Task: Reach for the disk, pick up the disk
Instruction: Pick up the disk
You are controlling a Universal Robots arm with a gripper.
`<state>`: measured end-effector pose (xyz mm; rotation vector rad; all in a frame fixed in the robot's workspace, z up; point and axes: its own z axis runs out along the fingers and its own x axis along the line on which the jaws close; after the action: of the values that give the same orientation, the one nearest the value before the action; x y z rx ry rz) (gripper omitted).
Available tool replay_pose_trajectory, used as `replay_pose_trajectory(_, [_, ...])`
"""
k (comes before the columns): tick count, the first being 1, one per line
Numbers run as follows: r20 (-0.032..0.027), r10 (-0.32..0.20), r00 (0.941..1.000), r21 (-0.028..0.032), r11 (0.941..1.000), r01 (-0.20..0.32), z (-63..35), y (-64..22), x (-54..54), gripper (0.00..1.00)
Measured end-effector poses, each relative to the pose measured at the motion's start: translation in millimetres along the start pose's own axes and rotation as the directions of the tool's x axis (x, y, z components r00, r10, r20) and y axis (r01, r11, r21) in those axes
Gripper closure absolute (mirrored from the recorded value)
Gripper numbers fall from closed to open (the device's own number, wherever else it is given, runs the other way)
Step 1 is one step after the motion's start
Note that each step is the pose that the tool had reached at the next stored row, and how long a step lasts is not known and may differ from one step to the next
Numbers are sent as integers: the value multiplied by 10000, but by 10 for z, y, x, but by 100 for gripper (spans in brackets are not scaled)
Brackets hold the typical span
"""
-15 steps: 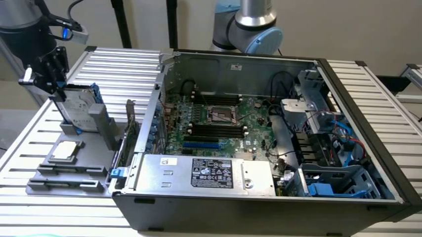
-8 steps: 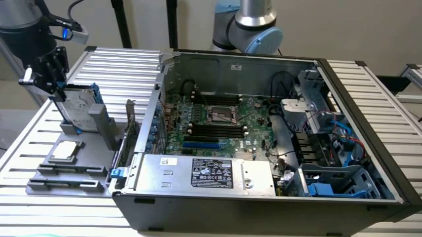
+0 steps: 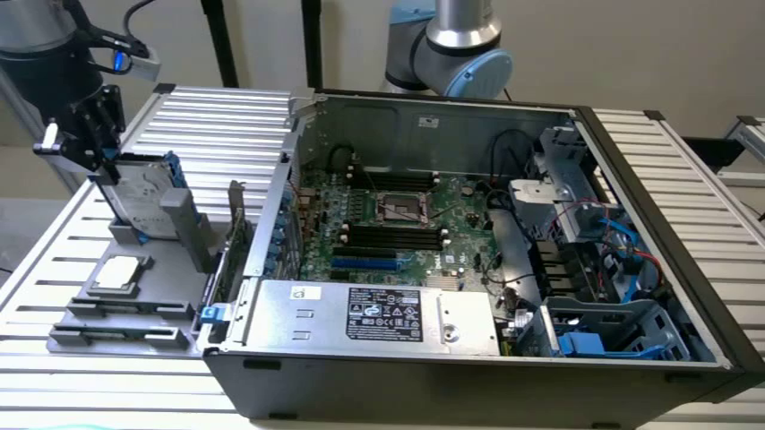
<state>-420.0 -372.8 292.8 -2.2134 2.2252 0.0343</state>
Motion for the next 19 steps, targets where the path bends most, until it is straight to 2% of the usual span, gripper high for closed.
replay_pose_trajectory(4, [-35,37,10000,0,10000,-37,0,0,1,67])
replay_pose_trajectory(19, [-35,48,10000,1,10000,-48,-10,0,0,67])
